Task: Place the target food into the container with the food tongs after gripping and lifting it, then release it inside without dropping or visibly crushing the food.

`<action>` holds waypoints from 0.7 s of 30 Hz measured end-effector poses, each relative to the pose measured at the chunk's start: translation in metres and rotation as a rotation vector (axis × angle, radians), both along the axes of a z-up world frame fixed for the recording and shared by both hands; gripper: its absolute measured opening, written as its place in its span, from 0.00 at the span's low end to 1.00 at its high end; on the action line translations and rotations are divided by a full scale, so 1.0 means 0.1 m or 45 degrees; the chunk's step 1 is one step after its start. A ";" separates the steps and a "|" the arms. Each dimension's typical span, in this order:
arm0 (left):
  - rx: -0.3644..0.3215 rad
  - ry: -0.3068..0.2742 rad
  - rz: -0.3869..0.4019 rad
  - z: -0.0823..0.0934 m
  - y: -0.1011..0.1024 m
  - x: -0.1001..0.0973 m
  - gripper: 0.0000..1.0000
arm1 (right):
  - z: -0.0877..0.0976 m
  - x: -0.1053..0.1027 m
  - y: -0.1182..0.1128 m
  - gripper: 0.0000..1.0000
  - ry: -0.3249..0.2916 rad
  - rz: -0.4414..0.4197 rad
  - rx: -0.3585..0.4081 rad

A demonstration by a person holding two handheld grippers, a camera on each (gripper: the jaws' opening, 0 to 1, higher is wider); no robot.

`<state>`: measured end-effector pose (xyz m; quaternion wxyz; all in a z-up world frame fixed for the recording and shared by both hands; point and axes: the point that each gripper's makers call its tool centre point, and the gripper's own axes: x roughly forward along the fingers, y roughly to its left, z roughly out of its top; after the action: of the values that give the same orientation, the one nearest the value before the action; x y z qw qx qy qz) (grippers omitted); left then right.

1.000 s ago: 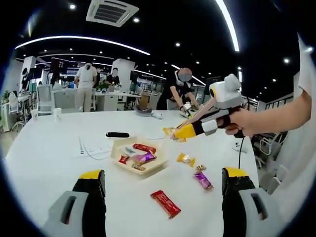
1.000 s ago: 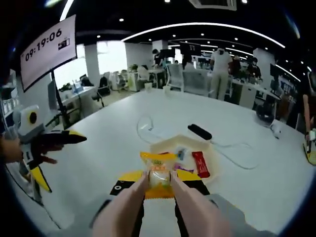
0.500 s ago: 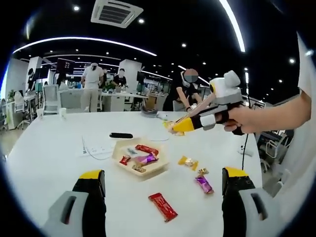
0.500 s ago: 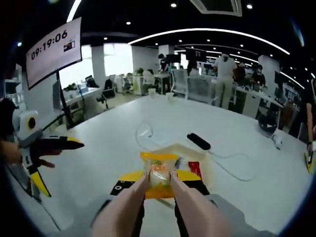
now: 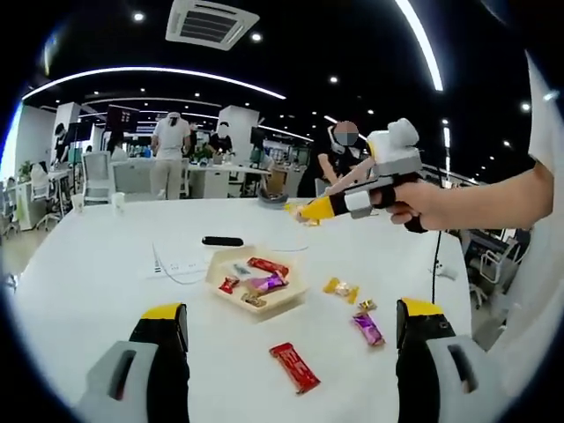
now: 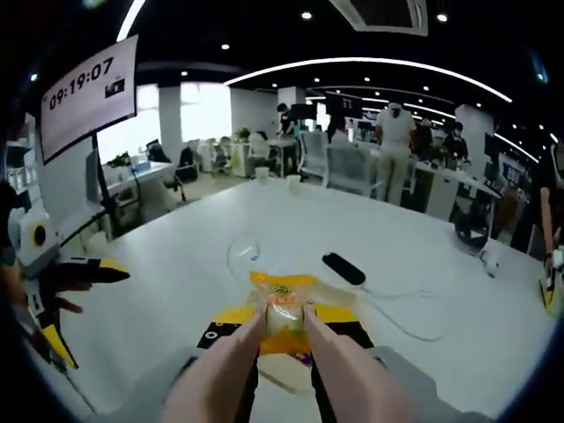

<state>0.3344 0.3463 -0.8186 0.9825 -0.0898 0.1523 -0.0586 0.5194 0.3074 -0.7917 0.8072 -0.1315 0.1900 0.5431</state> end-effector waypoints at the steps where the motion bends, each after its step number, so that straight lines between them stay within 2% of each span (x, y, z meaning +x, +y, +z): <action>1: -0.002 -0.005 0.003 0.01 0.00 0.00 0.99 | 0.00 0.00 0.00 0.21 0.001 -0.002 0.000; 21: -0.022 -0.009 -0.019 0.00 -0.03 0.04 0.99 | 0.05 0.15 0.00 0.21 -0.019 -0.050 -0.006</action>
<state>0.3380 0.3429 -0.8183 0.9818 -0.0971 0.1488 -0.0676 0.5341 0.3077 -0.7870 0.8189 -0.1337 0.1878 0.5257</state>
